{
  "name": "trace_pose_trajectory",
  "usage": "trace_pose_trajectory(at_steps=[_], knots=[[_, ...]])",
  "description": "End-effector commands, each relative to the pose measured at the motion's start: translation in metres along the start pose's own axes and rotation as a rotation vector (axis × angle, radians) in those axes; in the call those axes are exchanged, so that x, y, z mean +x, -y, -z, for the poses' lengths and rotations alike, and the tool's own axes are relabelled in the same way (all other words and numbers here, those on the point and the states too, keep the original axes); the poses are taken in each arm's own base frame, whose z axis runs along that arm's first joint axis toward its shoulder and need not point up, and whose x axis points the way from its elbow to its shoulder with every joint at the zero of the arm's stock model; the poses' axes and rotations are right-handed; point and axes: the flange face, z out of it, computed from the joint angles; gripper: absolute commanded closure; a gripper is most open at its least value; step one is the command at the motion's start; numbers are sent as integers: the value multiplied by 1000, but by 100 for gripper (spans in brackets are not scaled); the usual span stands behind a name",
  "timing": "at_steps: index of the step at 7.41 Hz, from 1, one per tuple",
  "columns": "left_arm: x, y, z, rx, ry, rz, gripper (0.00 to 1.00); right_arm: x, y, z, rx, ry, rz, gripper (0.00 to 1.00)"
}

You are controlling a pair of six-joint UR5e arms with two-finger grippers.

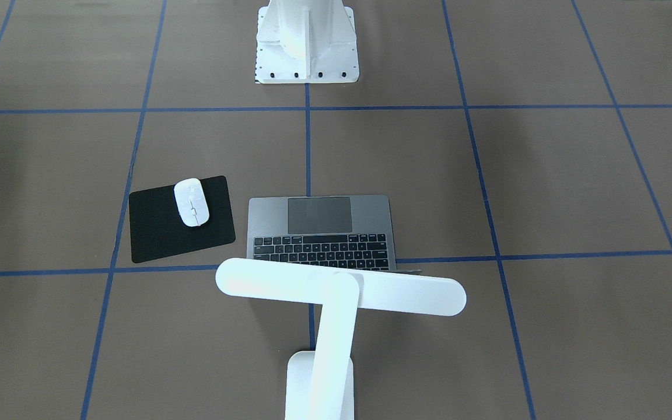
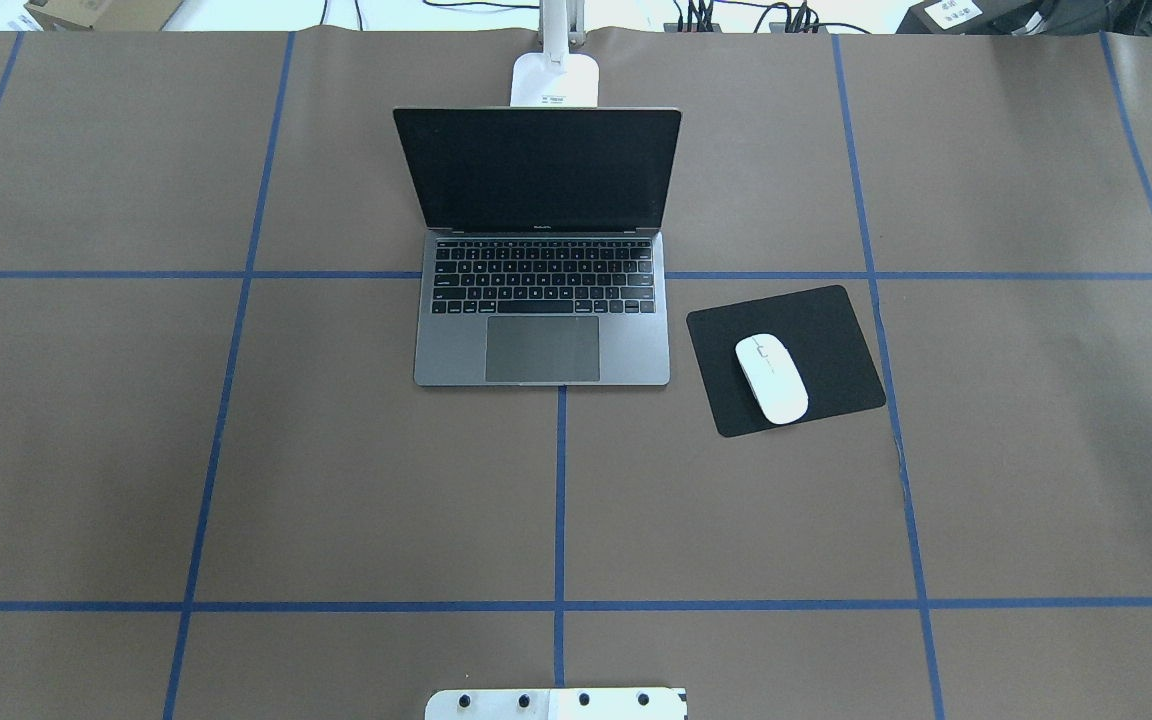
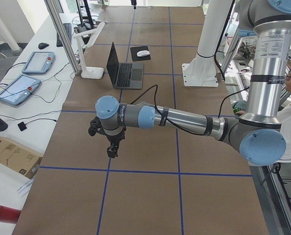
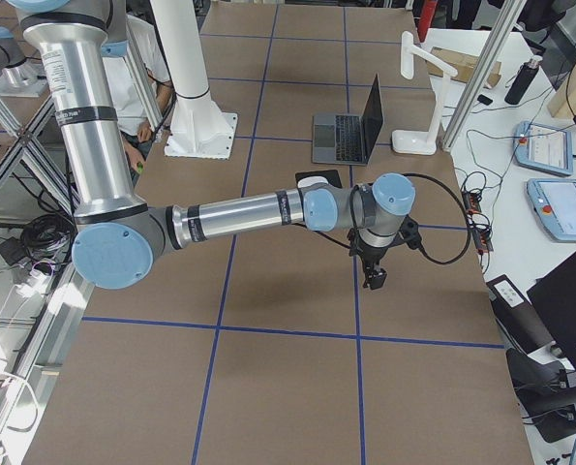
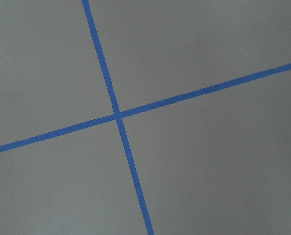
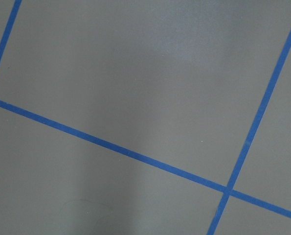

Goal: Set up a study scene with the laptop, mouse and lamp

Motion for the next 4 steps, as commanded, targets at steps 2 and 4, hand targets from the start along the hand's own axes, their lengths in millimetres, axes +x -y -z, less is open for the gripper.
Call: trace_pose_trajectory(at_steps=[2, 4], knots=[[-15, -13, -16, 13, 1, 16, 0, 18, -15, -10, -41, -91, -11, 0], [-35, -14, -36, -26, -3, 57, 0, 30, -25, -24, -59, -81, -33, 0]])
